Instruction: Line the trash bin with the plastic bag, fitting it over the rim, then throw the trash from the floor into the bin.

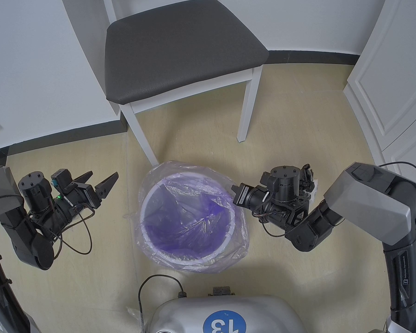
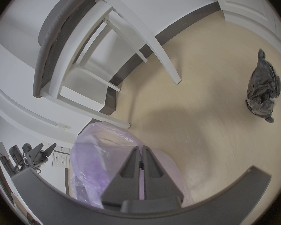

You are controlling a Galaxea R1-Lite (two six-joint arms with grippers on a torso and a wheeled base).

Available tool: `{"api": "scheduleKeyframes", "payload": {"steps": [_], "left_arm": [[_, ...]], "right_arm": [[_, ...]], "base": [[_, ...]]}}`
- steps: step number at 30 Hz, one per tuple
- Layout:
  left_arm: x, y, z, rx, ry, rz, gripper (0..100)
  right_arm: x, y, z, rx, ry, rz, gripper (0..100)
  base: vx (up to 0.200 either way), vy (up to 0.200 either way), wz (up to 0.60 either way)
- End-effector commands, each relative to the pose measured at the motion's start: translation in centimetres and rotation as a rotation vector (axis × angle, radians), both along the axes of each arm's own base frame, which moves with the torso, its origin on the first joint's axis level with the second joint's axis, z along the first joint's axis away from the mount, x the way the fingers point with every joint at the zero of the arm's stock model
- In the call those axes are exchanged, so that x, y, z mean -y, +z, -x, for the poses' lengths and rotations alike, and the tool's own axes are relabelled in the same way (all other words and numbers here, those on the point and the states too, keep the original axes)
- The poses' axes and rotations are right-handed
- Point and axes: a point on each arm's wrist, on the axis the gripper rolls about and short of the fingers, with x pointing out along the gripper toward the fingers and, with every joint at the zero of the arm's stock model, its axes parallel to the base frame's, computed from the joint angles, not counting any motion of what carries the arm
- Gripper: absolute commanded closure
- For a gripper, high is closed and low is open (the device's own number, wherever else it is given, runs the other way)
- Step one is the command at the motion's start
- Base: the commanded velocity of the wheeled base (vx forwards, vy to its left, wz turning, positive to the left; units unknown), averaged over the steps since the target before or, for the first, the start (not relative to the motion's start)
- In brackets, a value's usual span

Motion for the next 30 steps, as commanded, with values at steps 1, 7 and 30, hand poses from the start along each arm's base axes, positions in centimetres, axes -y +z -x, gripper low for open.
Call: {"api": "scheduleKeyframes", "payload": {"steps": [1, 7, 30], "left_arm": [[0.4, -0.6, 0.1, -0.012, -0.01, -0.001, 0], [0.6, -0.8, 0.1, -0.021, -0.017, -0.001, 0], [1.2, -2.1, 0.1, -0.07, 0.02, -0.006, 0]], "right_arm": [[-0.3, -2.3, -0.3, -0.035, 0.003, 0.021, 100], [-0.5, -3.8, -0.3, -0.059, 0.007, 0.034, 100], [-0.3, -5.2, -0.4, -0.059, 0.005, 0.045, 100]], "base": [[0.0, 0.0, 0.0], [0.0, 0.0, 0.0], [0.0, 0.0, 0.0]]}}
